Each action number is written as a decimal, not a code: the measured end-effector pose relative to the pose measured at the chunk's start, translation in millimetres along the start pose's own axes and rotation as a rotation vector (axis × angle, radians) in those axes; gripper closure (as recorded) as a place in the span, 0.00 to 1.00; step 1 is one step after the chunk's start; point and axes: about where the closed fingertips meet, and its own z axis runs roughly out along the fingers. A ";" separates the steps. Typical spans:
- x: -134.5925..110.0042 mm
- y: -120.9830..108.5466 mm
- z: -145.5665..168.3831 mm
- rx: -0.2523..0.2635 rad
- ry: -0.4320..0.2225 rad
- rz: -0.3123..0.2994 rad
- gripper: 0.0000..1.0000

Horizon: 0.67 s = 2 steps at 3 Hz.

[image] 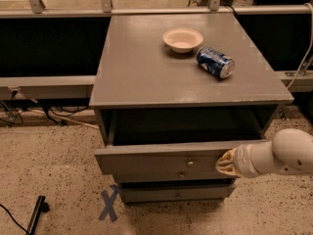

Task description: Close top drawer

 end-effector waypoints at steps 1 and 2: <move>-0.1 -23.4 14.3 0.010 -0.008 -0.001 1.00; 0.0 -39.9 26.4 0.013 -0.016 0.001 1.00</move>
Offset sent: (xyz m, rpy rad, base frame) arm 0.0702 0.0158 -0.0066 0.0259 -0.0170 -0.0043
